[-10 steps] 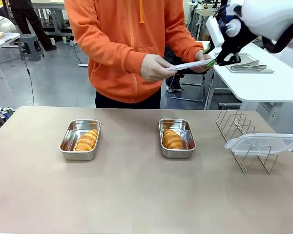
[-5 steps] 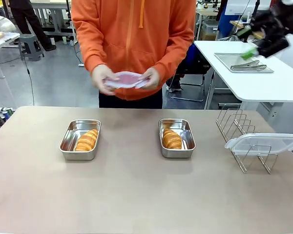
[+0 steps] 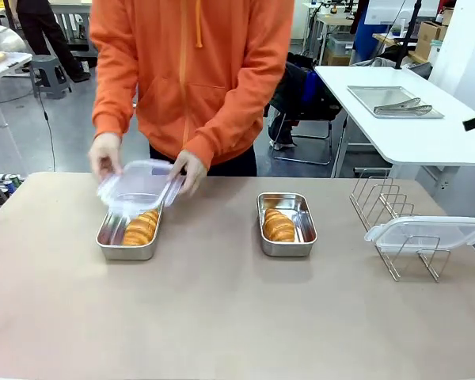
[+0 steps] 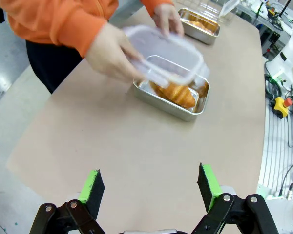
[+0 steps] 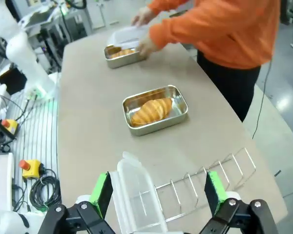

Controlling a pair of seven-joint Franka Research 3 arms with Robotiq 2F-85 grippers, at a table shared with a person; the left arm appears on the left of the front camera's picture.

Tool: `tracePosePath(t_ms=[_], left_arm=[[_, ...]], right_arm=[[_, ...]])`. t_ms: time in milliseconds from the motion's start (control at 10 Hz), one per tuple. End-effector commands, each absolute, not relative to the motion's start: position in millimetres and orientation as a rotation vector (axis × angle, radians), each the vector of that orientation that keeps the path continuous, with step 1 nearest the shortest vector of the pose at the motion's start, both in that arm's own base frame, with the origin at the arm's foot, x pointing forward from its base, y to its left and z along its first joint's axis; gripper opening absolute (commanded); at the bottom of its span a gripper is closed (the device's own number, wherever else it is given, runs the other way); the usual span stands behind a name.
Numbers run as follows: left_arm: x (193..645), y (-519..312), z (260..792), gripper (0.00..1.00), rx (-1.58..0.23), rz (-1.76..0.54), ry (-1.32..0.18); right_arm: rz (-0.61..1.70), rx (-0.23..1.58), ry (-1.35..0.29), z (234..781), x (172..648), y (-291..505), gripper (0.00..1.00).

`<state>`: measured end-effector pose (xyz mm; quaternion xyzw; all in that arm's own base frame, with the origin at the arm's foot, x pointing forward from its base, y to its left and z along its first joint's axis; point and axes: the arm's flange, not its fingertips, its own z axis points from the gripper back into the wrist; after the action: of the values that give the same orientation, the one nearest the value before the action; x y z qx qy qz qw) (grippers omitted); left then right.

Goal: Place the bread in airtight containers.
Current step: Release when the human grabs the Airtight Container lid.

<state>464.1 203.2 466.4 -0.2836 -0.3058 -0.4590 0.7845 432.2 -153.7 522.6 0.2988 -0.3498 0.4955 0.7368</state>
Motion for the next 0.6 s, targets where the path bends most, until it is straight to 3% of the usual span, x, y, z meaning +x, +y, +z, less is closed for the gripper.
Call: tracePosePath(t_ms=[0, 100, 200, 500], left_arm=[[464, 200, 469, 1.0, -0.605, -0.981, -0.645], [464, 200, 469, 1.0, -0.605, -0.981, -0.645], [464, 200, 469, 1.0, -0.605, -0.981, -0.645], [464, 200, 469, 1.0, -0.605, -0.981, -0.645]], right_arm=[[1.068, 0.626, -0.778, 533, 424, -141, 1.0], [1.017, 0.561, -0.8, 535, 425, -144, 1.0], [1.079, 0.649, -0.771, 523, 428, -156, 1.0], [1.079, 0.649, -0.771, 523, 428, -156, 1.0]])
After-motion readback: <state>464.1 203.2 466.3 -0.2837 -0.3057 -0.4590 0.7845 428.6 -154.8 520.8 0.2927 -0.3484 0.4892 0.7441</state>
